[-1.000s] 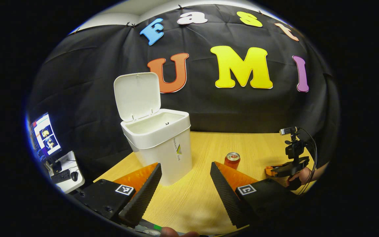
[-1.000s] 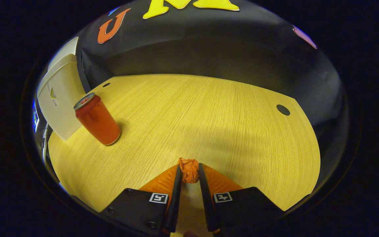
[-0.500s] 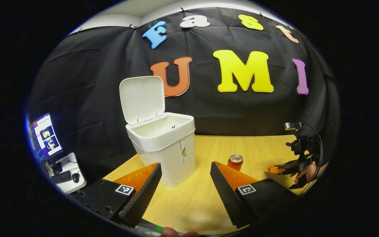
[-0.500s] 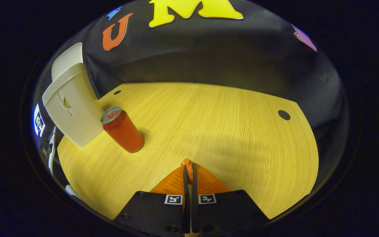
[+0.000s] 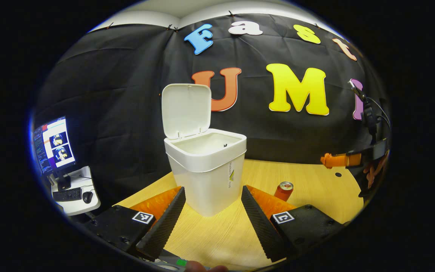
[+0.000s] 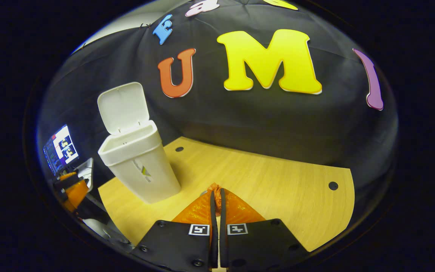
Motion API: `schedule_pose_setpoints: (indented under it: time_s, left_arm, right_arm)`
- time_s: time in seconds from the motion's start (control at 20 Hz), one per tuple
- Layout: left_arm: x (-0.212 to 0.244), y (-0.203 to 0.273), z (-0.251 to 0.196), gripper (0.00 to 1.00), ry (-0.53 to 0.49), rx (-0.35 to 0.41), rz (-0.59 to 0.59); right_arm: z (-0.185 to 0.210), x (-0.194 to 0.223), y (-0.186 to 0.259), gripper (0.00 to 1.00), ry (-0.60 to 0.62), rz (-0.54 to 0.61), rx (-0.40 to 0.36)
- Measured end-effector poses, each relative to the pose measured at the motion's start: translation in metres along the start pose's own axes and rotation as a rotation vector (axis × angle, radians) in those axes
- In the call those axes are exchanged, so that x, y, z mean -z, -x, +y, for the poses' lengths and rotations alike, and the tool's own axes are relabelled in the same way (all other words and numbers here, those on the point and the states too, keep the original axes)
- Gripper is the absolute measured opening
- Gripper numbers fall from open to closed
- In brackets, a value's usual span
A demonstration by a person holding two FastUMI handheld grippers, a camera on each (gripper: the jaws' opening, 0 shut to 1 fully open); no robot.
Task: Press the lid of the desktop garbage bin to open it, pick up the crumpled paper on the desktop and throw it into the bin, then pick up the pop can on the desktop and drop it into the bin, and finally close the garbage bin lid.
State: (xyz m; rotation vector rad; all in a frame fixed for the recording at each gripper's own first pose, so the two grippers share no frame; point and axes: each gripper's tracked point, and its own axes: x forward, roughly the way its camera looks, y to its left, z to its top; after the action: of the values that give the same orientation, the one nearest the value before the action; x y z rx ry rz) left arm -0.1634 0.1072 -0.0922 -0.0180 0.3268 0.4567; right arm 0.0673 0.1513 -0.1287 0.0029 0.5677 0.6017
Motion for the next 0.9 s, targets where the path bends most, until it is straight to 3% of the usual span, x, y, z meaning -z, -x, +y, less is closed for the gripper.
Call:
schedule_pose_setpoints:
  time_s: [0.4,0.65,0.9]
  left_arm:
    - [0.002,0.027,0.075,0.98,0.064,-0.128,-0.001]
    - [0.009,0.051,0.125,0.98,0.104,-0.24,0.01]
    - [0.019,0.074,0.162,0.98,0.13,-0.332,0.016]
  right_arm:
    - [0.144,-0.075,-0.043,0.02,0.141,-0.105,-0.199]
    - [0.221,-0.081,-0.095,0.02,0.198,-0.094,-0.279]
    - [0.264,-0.068,-0.136,0.04,0.247,-0.049,-0.313]
